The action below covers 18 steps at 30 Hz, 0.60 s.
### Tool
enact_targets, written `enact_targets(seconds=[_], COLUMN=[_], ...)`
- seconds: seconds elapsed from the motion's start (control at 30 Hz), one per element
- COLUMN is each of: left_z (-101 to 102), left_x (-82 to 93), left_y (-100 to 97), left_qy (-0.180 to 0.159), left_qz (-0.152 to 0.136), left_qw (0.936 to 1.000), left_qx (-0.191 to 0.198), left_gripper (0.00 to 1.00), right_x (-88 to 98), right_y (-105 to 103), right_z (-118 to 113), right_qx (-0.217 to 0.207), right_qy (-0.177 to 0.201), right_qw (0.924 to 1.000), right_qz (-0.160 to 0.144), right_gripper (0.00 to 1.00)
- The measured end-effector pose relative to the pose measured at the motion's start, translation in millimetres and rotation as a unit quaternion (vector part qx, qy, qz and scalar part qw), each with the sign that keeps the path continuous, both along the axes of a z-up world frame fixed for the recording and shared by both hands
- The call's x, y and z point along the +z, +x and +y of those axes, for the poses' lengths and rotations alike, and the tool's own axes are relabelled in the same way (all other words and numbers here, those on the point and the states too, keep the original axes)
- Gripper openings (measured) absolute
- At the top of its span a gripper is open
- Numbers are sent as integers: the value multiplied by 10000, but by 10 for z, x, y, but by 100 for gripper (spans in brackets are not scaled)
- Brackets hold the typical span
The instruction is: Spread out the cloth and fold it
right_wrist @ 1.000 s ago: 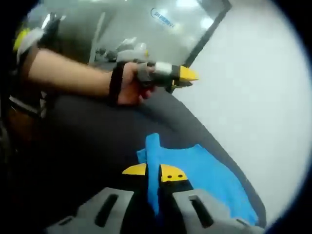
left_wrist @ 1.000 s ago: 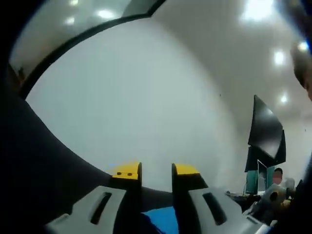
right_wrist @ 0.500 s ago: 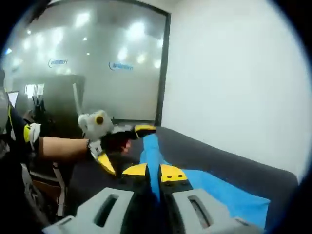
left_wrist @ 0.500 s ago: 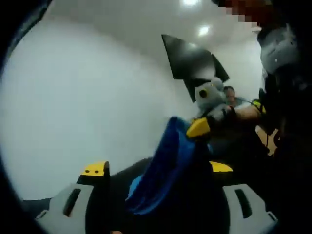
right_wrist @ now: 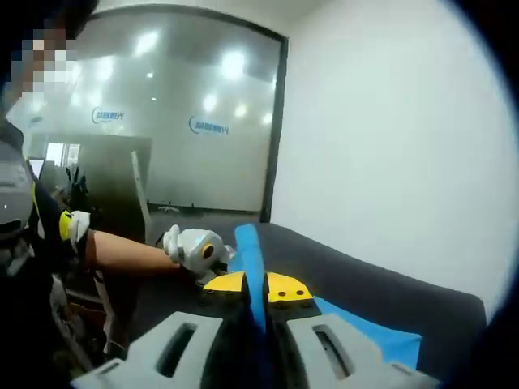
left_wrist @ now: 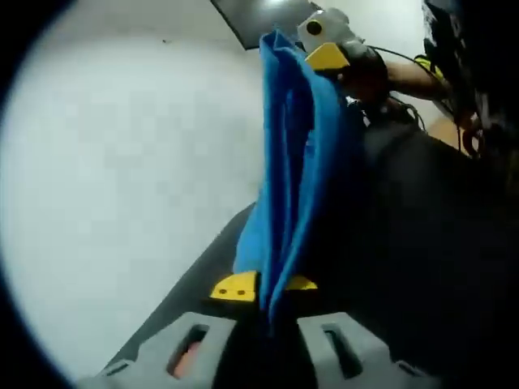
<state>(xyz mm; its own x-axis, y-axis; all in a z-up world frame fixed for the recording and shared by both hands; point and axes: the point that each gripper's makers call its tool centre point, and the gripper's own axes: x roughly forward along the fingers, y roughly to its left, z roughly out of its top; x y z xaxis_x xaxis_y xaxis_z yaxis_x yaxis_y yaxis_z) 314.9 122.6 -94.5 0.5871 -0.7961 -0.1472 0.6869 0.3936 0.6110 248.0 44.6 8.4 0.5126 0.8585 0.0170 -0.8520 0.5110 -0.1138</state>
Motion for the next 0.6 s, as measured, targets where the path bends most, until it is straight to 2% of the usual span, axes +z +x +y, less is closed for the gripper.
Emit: enact_targets(seconds=[0.07,0.13,0.17,0.2,0.3,0.37,0.47,0.5,0.53,0.57,0.6], left_z=[77,56,48,28,2,-19,-52,-77,-105,-111,-148], left_x=[180,387,511,639,1028,1294,1656,1789,1910,2031,2186], left_y=[-29,-130,-180,-220,-352,-415,-554,-655,-757,-847,-933], left_qy=[29,181,373,459,439,446,661,805,933,1002,984], left_qz=[52,77,-176,-309,-307,-272,-172,-151,-2,178,173], left_qw=[10000,9997,9990,9984,9985,9986,9975,9961,9947,9935,9932], left_qx=[-64,-135,-147,-104,-101,-104,-170,-321,-435,-502,-604], left_gripper=[1,1,1,1,1,1,1,1,1,1,1], right_x=[138,286,359,441,675,898,1258,1390,1516,1619,1712], right_y=[39,77,79,79,36,-13,-92,-129,-173,-199,-209], right_z=[-94,-200,-244,-288,-416,-487,-560,-589,-614,-644,-672], right_qx=[-6,-8,19,33,92,100,132,166,217,241,272], right_qy=[136,249,304,399,586,684,712,775,798,841,924], right_qw=[9999,9997,9995,9992,9981,9971,9952,9942,9929,9920,9909], right_qz=[-4,-23,-51,-79,-149,-322,-658,-732,-861,-905,-939], right_gripper=[5,5,5,5,5,5,5,5,5,5,5])
